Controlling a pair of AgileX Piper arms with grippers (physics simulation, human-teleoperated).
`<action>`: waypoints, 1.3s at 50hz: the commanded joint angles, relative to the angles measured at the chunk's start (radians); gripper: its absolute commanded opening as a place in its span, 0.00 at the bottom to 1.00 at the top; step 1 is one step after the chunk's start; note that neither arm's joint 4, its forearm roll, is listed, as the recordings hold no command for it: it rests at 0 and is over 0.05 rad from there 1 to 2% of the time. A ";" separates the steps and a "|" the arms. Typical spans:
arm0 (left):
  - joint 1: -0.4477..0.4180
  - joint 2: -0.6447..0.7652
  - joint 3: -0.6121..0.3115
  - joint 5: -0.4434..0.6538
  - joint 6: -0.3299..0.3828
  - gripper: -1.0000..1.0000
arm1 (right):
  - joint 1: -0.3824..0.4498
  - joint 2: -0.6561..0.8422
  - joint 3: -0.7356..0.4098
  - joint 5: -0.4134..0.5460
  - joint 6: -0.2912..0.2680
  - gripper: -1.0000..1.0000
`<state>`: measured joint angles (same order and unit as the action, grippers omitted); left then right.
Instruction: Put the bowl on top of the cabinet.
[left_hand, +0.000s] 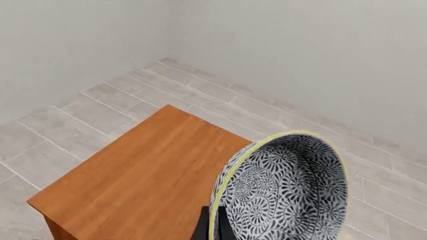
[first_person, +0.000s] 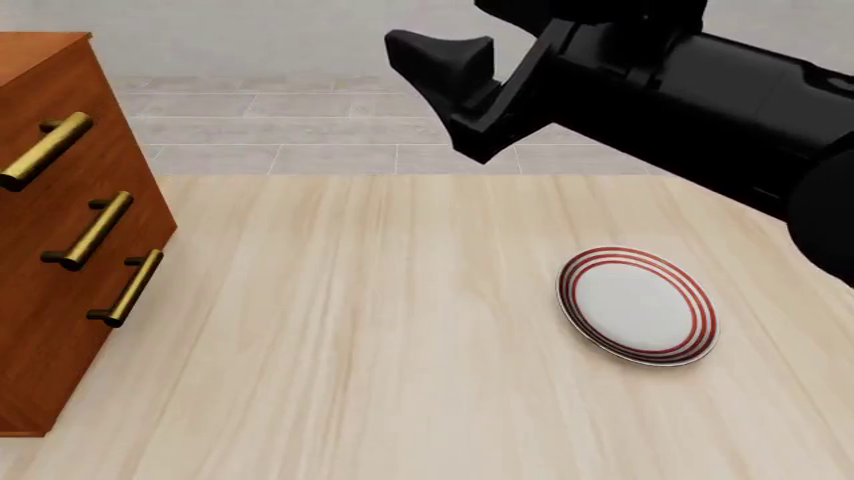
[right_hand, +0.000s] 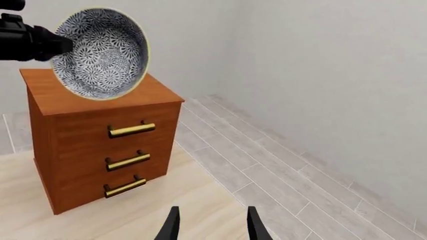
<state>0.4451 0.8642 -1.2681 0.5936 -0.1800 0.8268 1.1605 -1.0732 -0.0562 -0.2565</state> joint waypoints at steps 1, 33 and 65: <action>0.086 0.012 0.010 -0.040 -0.022 0.00 | 0.000 0.000 0.002 0.000 0.000 1.00; 0.195 0.075 0.144 -0.198 -0.010 0.00 | -0.003 0.000 0.004 0.001 -0.003 1.00; 0.228 0.147 0.197 -0.287 -0.016 0.00 | -0.007 0.010 0.008 -0.004 -0.001 1.00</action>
<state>0.6653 0.9942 -1.0832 0.3347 -0.2054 0.8202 1.1698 -1.0672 -0.0601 -0.2582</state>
